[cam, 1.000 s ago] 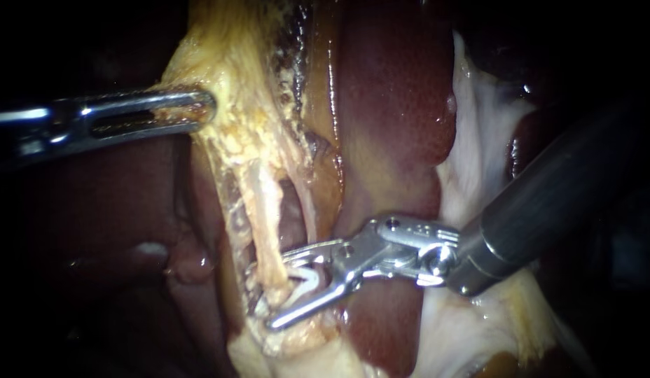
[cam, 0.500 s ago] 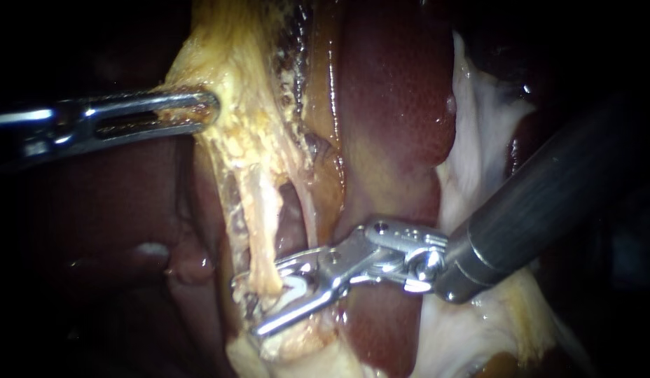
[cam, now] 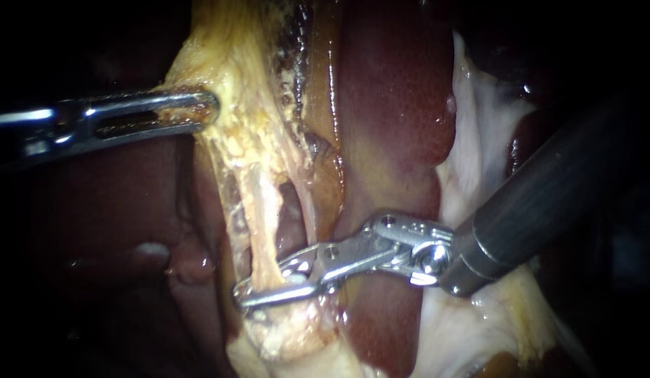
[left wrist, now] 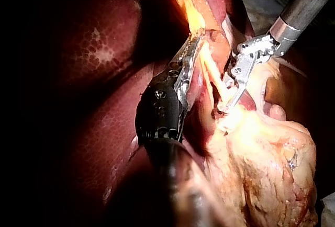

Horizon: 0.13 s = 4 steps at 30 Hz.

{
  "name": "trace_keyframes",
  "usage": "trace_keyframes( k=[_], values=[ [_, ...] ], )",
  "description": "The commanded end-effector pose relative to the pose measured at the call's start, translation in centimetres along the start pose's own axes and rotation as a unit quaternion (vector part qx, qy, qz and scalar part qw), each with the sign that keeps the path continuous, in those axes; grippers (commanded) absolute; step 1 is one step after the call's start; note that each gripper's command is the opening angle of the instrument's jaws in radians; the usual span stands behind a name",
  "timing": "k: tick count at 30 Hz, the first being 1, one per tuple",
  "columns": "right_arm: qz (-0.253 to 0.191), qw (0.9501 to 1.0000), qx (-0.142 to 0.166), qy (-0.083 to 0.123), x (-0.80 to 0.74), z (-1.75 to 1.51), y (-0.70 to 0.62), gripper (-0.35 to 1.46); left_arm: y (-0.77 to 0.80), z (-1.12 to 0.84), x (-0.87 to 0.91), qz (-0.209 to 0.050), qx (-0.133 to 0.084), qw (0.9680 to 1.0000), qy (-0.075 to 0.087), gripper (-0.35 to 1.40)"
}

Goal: Clipping first clip left tube

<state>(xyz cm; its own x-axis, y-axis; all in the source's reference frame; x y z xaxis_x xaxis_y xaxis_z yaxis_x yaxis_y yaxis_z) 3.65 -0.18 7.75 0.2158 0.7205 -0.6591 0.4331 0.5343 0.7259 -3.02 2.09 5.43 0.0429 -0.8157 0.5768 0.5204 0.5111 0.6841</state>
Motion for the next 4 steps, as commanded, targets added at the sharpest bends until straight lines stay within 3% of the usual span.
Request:
trace_keyframes(
  k=[1, 4],
  values=[
    [-0.001, 1.0, 0.0, 0.0, 0.0, 0.0, 0.0, -0.35, 0.0, 0.0, 0.0, 0.0, 0.0, 1.0, 0.0, -0.35],
    [-0.001, 1.0, -0.001, -0.001, 0.0, -0.01, 0.0, -0.35, 0.0, 0.0, 0.0, 0.0, 0.0, 1.0, 0.0, -0.35]
  ],
)
